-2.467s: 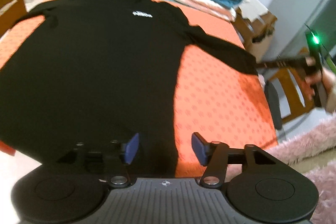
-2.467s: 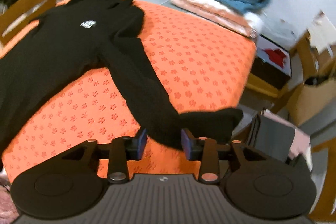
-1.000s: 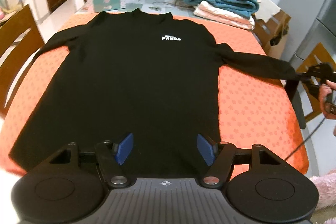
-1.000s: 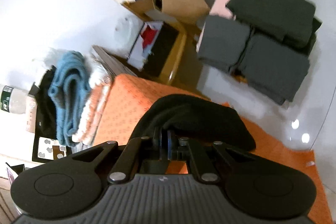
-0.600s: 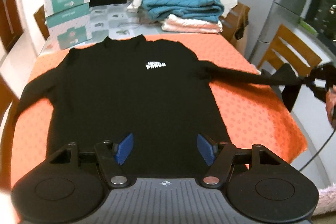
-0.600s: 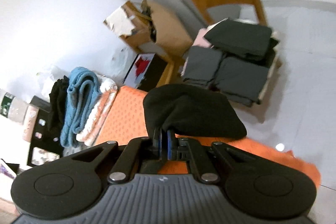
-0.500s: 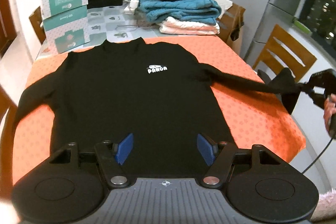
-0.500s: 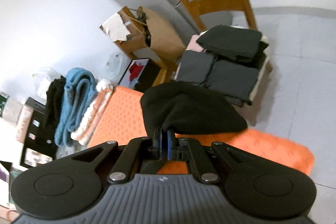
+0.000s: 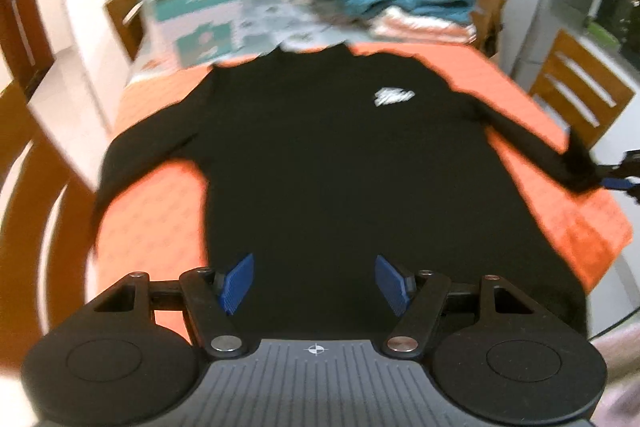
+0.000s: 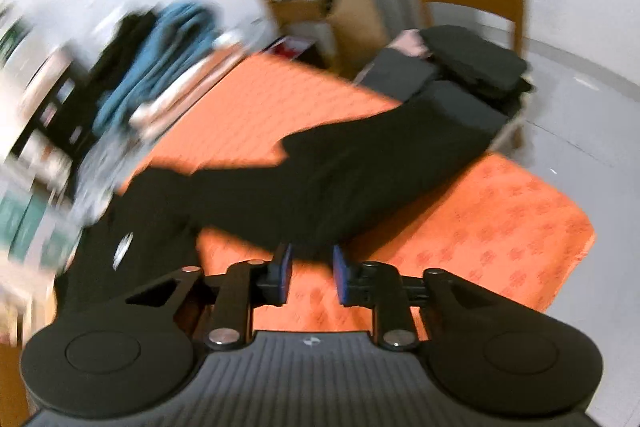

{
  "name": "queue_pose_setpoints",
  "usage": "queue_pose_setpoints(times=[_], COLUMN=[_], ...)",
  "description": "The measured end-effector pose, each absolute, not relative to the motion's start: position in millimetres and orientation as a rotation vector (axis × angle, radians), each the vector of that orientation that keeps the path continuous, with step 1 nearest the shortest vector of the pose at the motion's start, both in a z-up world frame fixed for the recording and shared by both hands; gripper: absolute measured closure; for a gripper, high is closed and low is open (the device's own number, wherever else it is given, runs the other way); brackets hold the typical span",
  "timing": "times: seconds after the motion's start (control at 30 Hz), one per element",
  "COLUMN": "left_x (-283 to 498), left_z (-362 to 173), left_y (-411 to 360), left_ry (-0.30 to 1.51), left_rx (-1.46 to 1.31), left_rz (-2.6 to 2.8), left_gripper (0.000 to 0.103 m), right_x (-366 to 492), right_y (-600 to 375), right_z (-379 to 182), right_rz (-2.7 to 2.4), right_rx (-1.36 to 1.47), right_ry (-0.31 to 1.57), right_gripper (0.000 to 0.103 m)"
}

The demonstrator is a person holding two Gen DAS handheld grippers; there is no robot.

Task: Fold clothes
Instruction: 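Grasp the hem with the left gripper while the right gripper grasps the hem beside it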

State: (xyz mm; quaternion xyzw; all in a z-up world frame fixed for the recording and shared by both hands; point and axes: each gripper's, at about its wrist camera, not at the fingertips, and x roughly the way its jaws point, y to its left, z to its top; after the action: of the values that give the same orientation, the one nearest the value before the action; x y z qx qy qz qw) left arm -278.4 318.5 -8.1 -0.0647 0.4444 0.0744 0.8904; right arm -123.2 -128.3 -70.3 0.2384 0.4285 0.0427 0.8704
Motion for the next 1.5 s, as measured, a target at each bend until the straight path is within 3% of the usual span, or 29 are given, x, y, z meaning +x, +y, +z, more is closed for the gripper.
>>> queue_pose_setpoints(times=[0.17,0.43,0.63,0.8,0.83,0.87,0.9,0.93,0.97,1.1,1.23,1.4,1.5], left_x=[-312,-347,-351,-356,-357,-359,-360,-361,-362,-371,-382,-380,-380], left_z=[-32,-63,-78,-81,-80,-78,-77,-75,-74,-49,-56,-73,-62], left_y=[344,355,362,355,354,353,352,352,351,342,338,339,341], left_ry=[1.0,1.097,1.144,1.156,1.147,1.138,1.129,1.119,1.11,1.059,1.13,1.169,1.112], left_rx=[-0.118,-0.239,-0.281,-0.294,-0.295,-0.295,-0.296,-0.296,-0.297,-0.262,-0.241,-0.238,-0.259], left_rz=[0.186,0.174,0.201,0.162,0.156,0.151,0.146,0.141,0.136,0.112,0.104,0.159,0.178], left_gripper=[0.033,0.034,0.047,0.05,0.054,0.075,0.09,0.098,0.098,0.098,0.098,0.094,0.081], right_x=[-155,-216,-238,-242,-242,-241,-242,-242,-243,-246,-252,-245,-240], right_y=[-91,-59,-58,-53,-51,-48,-46,-44,-44,-49,-50,-52,-53], right_z=[-70,-78,-89,-106,-108,-111,-111,-111,-109,-84,-73,-106,-102], right_rz=[0.273,0.443,0.459,0.463,0.471,0.474,0.465,0.456,0.455,0.504,0.526,0.501,0.505], right_rx=[0.345,0.127,0.092,0.113,0.119,0.116,0.098,0.081,0.067,0.084,0.019,0.026,0.016], right_ry=[0.972,1.077,1.126,1.17,1.178,1.181,1.179,1.177,1.176,1.169,1.194,1.279,1.281], right_gripper=[0.066,0.061,0.055,0.055,0.057,0.064,0.072,0.083,0.098,0.099,0.099,0.097,0.093])
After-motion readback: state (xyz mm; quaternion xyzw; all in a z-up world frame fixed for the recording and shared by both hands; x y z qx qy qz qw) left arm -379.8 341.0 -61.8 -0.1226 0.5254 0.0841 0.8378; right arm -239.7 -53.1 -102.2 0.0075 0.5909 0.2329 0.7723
